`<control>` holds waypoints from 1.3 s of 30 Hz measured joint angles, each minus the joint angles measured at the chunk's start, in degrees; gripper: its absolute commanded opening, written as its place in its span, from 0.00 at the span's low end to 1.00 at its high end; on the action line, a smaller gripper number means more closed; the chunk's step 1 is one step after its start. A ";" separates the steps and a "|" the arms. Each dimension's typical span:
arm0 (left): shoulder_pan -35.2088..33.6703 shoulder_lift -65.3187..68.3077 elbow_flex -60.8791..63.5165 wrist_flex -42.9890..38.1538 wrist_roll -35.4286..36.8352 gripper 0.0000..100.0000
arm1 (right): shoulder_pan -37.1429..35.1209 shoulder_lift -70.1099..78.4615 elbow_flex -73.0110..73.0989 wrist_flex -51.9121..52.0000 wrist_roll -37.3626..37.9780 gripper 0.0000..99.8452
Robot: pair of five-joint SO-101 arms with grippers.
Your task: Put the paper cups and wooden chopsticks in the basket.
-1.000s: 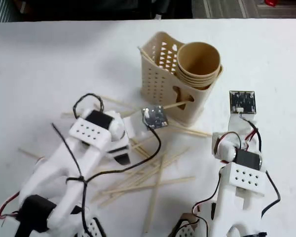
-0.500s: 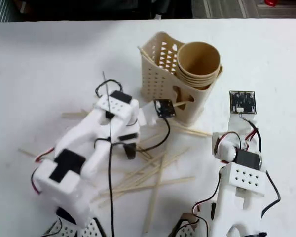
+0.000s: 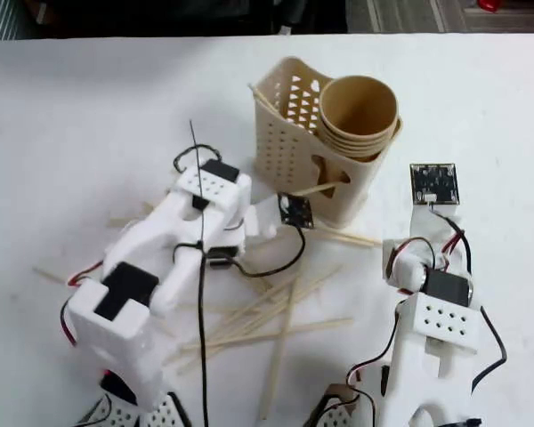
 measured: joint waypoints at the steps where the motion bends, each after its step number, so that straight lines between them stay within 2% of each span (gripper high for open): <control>1: 0.00 -0.09 0.53 0.09 -0.09 0.05 | 0.00 0.00 0.00 0.00 0.00 0.11; 4: -0.09 -0.18 0.88 0.44 -0.09 0.11 | 0.00 0.00 0.00 0.00 0.00 0.11; 9: -0.09 -0.18 0.97 0.44 1.76 0.26 | 0.00 0.00 0.00 0.00 0.00 0.11; 13: 0.00 -0.09 -0.26 0.53 5.01 0.27 | 0.00 0.00 0.00 0.00 0.00 0.11; 23: 0.18 0.18 0.44 -6.95 10.99 0.18 | 0.00 0.00 0.00 0.00 0.00 0.11; 31: 0.70 0.18 0.97 -6.95 11.25 0.15 | 0.00 0.00 0.00 0.00 0.00 0.11; 34: 0.88 0.18 0.97 -5.10 8.53 0.02 | 0.00 0.00 0.00 0.00 0.00 0.11; 39: 4.84 -0.79 4.66 -3.52 3.25 0.02 | 0.00 0.00 0.00 0.00 0.00 0.11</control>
